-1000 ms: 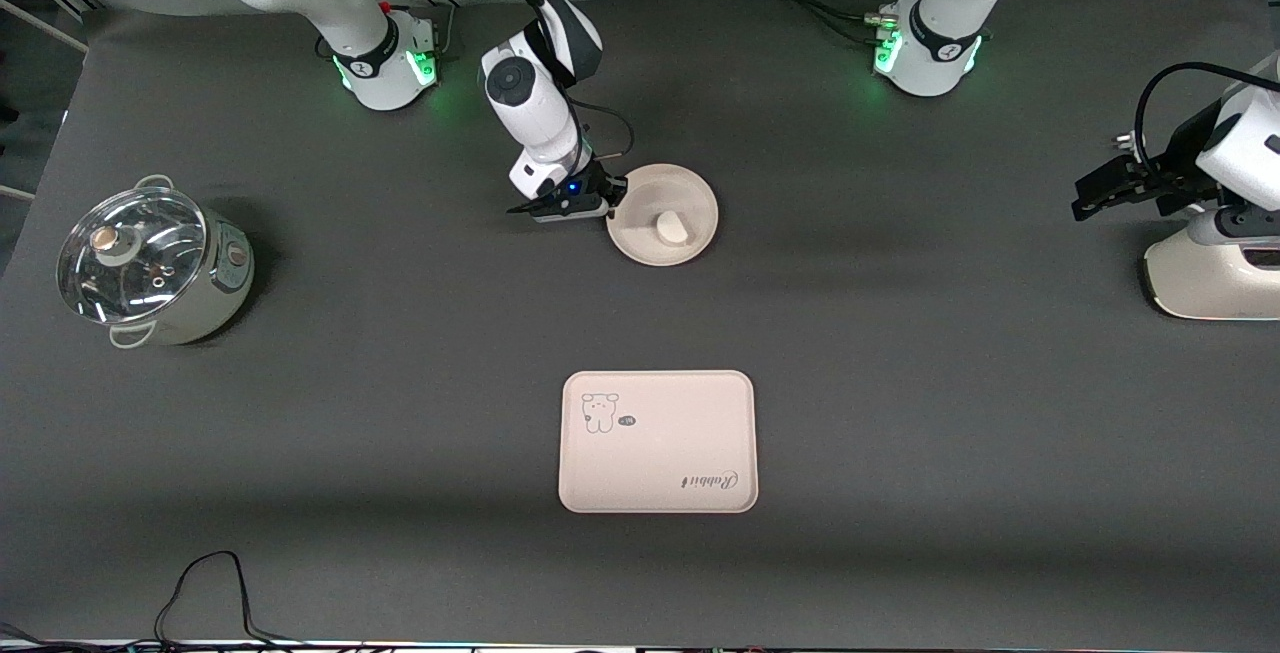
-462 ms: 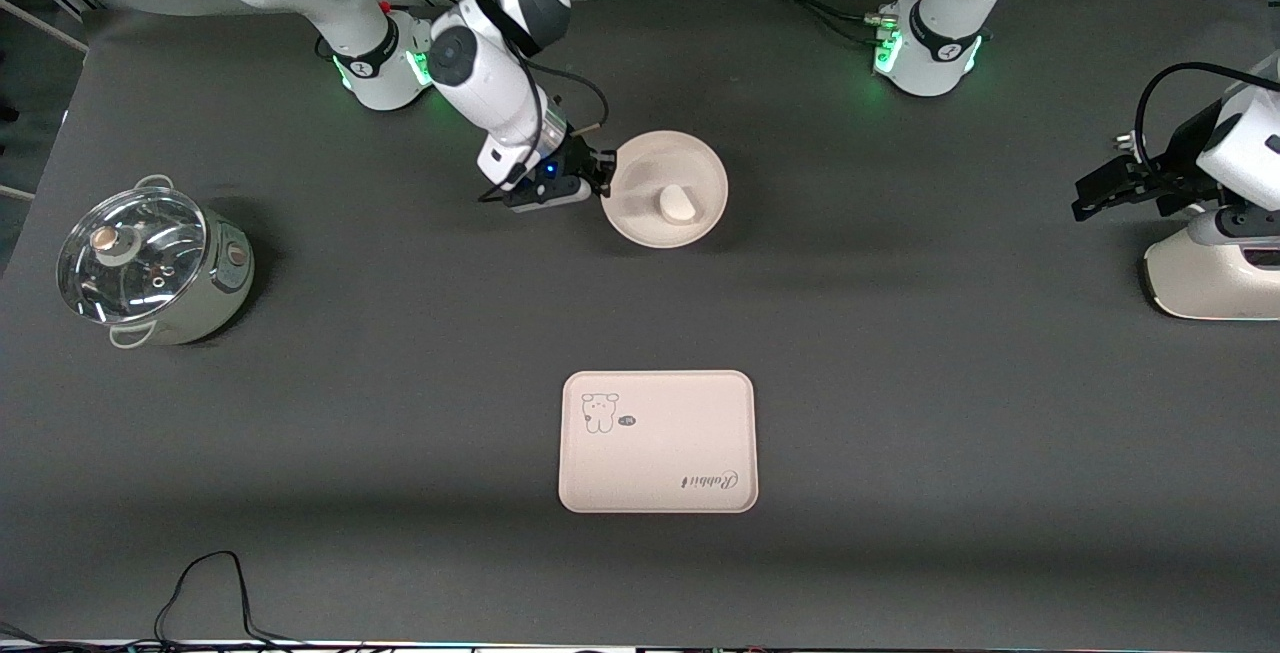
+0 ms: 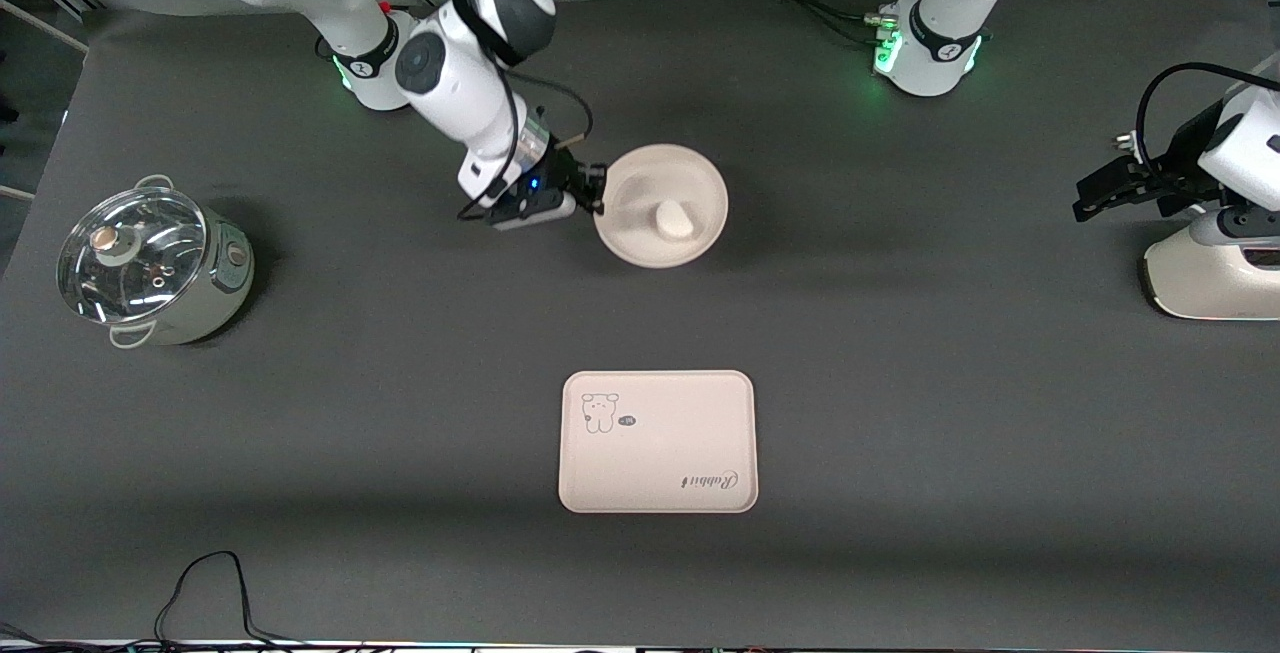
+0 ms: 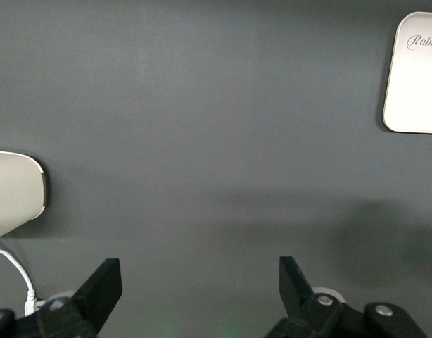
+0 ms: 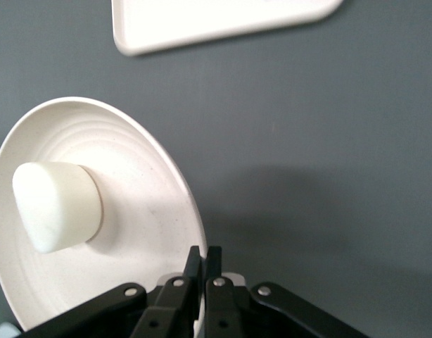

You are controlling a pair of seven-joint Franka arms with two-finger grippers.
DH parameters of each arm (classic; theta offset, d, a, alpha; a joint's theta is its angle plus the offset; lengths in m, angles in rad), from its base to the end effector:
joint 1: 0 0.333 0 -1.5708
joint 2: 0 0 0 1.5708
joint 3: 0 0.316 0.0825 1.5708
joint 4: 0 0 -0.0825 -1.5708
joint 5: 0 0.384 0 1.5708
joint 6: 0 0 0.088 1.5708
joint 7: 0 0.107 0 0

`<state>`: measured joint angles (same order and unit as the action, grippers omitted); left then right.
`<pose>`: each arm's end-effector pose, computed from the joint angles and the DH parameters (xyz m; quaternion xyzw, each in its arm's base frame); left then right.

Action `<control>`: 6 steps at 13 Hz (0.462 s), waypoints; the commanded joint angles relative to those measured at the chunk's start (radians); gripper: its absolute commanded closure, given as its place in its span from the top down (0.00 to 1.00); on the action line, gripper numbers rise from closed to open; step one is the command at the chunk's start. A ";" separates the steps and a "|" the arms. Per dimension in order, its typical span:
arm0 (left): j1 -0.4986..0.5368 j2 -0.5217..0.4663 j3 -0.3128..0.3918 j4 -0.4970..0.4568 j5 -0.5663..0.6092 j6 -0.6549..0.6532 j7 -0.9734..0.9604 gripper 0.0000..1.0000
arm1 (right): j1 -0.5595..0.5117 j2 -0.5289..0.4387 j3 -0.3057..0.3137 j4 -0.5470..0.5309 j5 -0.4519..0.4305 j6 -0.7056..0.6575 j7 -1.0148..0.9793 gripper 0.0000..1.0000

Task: Place bun in plate and plate on tray
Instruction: 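Carry the plate with the right gripper onto the rabbit tray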

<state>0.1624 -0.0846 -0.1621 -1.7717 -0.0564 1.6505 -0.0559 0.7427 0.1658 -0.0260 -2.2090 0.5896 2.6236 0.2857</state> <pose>0.5308 -0.0085 0.5815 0.9991 0.0313 -0.0194 0.0207 0.4368 0.3635 0.3271 -0.9776 0.0237 -0.0219 0.2082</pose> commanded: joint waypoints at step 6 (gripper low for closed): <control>-0.009 0.000 0.003 0.012 -0.010 0.011 0.001 1.00 | -0.154 0.622 -0.080 0.965 -0.073 -0.352 -0.037 0.00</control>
<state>0.1618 -0.0841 -0.1625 -1.7706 -0.0569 1.6535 -0.0558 0.5851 0.5932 -0.0713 -1.5491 0.5306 2.3579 0.2463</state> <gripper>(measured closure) 0.000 0.960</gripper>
